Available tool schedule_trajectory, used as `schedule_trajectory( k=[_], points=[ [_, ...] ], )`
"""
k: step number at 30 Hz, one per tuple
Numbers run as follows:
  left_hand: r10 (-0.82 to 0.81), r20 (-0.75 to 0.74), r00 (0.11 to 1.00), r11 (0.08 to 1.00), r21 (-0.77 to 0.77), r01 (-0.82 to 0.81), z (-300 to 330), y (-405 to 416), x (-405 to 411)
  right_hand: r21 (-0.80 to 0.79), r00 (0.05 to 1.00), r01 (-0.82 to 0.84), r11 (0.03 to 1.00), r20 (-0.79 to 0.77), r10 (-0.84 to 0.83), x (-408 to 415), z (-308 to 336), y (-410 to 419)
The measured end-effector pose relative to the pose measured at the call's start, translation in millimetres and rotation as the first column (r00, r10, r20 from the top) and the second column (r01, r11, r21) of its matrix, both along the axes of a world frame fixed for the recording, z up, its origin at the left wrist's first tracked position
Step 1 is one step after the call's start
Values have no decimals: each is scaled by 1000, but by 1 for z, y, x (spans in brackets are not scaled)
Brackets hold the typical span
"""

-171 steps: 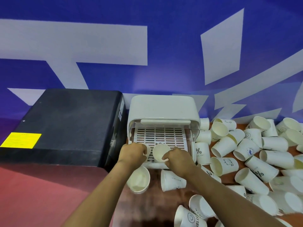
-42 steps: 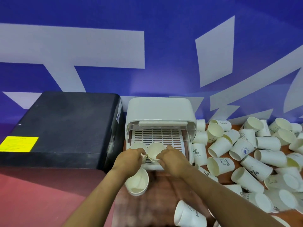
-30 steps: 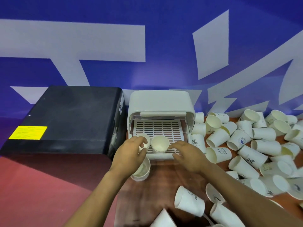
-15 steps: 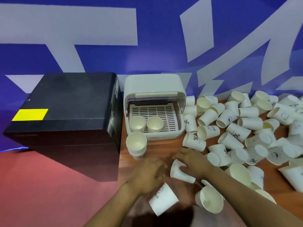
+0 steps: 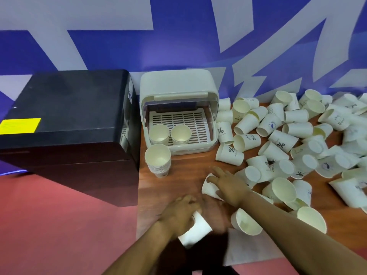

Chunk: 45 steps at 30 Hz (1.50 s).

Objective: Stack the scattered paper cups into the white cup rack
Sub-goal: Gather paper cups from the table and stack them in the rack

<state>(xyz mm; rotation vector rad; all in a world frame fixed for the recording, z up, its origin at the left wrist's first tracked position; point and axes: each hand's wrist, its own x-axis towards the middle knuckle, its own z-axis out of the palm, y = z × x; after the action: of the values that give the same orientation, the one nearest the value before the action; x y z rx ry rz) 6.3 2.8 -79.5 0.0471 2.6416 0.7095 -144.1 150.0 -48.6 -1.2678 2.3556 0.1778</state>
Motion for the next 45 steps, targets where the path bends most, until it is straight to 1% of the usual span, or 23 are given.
schedule_trajectory(
  k=[2, 6, 9, 12, 15, 19, 21, 23, 27, 30, 35, 40, 45],
  points=[
    [19, 29, 999, 1000, -11, -19, 3, 1, -3, 0, 1000, 19, 1000, 0, -19, -5, 2, 5],
    [10, 72, 997, 998, -62, -5, 20, -3, -12, -39, 999, 40, 998, 14, -40, -20, 9, 15],
    [55, 61, 997, 998, -44, -53, 35, -6, -19, -66, 999, 27, 997, -24, -28, -30, 14, 23],
    [127, 28, 991, 992, -23, -127, 52, -11, -26, -36, 999, 1, 999, -48, -3, -37, 20, 25],
    [176, -38, 984, 984, -33, -177, 75, -18, -37, 5, 998, -25, 1000, -56, 25, -43, 31, 20],
    [258, -153, 954, 965, -11, -262, 105, -28, -53, -8, 997, -58, 998, -60, 58, -52, 49, 8],
    [279, -207, 938, 958, 1, -285, 120, -34, -60, -43, 995, -68, 997, -75, 64, -58, 63, -1],
    [282, -287, 916, 952, -38, -305, 134, -42, -66, -91, 993, -70, 993, -102, 61, -64, 77, -13],
    [326, -402, 856, 912, -103, -396, 150, -65, -75, -195, 984, -82, 977, -172, 48, -70, 100, -36],
    [360, -459, 812, 872, -143, -468, 153, -84, -79, -276, 972, -108, 955, -230, 44, -70, 114, -54],
    [354, -511, 783, 830, -214, -515, 149, -105, -87, -361, 954, -162, 919, -296, 52, -70, 115, -80],
    [370, -515, 773, 806, -236, -543, 135, -117, -98, -378, 943, -206, 903, -322, 81, -73, 103, -103],
    [406, -472, 782, 798, -234, -556, 118, -128, -108, -361, 933, -210, 908, -351, 76, -79, 88, -119]
  ],
)
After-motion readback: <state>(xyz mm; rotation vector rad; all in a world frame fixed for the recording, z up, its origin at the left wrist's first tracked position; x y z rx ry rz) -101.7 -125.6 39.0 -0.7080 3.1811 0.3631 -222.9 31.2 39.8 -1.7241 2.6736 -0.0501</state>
